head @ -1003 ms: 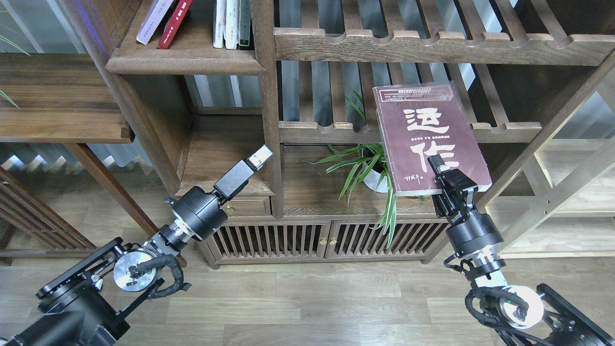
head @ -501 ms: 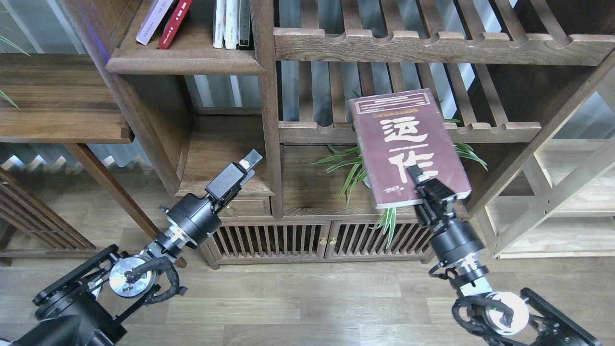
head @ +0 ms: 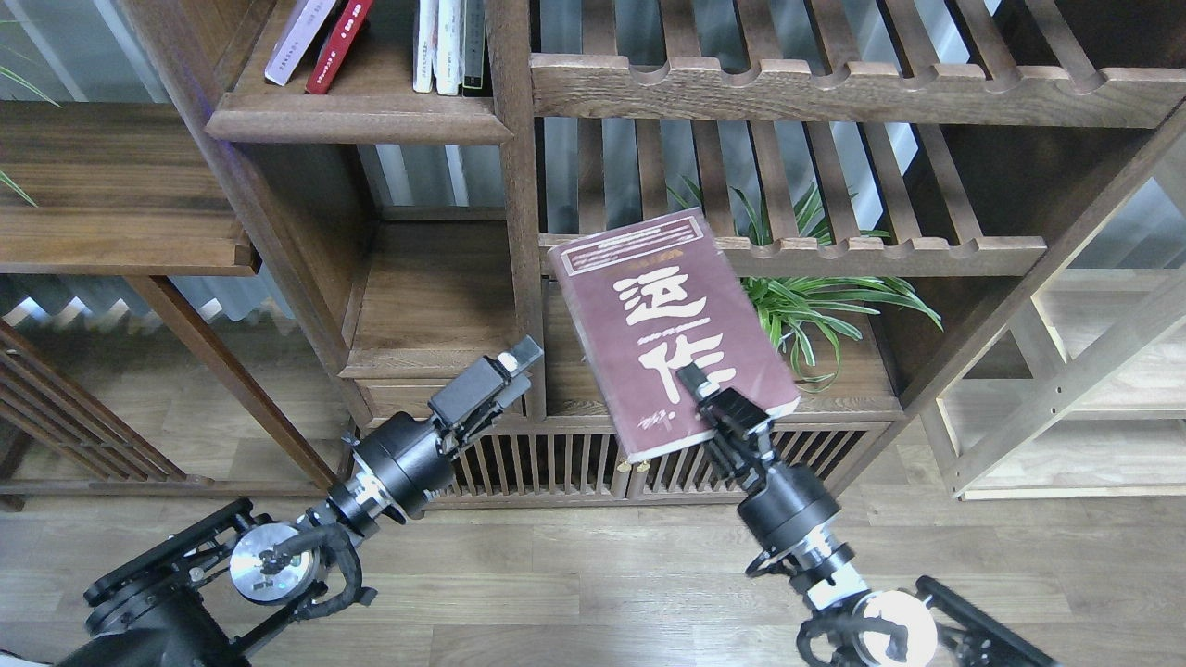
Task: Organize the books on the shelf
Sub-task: 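Grasp the maroon book with the left gripper beside the right gripper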
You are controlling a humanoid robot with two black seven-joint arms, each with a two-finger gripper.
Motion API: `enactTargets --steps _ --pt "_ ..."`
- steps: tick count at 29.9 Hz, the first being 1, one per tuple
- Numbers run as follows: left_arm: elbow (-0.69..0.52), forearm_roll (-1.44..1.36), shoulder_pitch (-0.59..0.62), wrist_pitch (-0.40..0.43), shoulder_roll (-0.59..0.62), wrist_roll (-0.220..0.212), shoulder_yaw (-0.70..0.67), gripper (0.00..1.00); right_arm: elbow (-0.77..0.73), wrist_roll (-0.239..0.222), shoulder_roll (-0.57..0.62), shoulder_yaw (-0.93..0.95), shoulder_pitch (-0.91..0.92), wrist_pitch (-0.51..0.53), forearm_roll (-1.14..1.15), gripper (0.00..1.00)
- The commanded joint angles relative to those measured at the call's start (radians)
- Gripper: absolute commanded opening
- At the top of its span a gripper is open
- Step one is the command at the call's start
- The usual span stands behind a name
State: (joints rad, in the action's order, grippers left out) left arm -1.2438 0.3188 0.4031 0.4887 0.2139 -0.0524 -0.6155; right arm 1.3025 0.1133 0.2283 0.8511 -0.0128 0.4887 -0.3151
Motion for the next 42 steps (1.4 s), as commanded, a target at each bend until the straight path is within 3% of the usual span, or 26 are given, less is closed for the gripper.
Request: enactTargets --steps 1,12,17,42 --pt "-0.003 0.02 -0.006 0.0 0.011 -0.004 0.007 0.98 0.001 -0.001 -0.004 -0.012 -0.01 0.0 0.013 0.02" --pt "0.003 0.043 -0.023 0.0 0.07 -0.02 0.019 0.98 0.001 -0.017 -0.093 -0.061 -0.009 0.0 0.073 0.02" --pt "-0.002 0.054 -0.027 0.0 0.07 -0.058 0.025 0.98 0.001 -0.024 -0.103 -0.084 -0.01 0.0 0.091 0.02" --pt "-0.002 0.054 -0.009 0.0 0.056 -0.083 0.026 0.96 0.001 -0.029 -0.13 -0.096 -0.015 0.0 0.099 0.02"
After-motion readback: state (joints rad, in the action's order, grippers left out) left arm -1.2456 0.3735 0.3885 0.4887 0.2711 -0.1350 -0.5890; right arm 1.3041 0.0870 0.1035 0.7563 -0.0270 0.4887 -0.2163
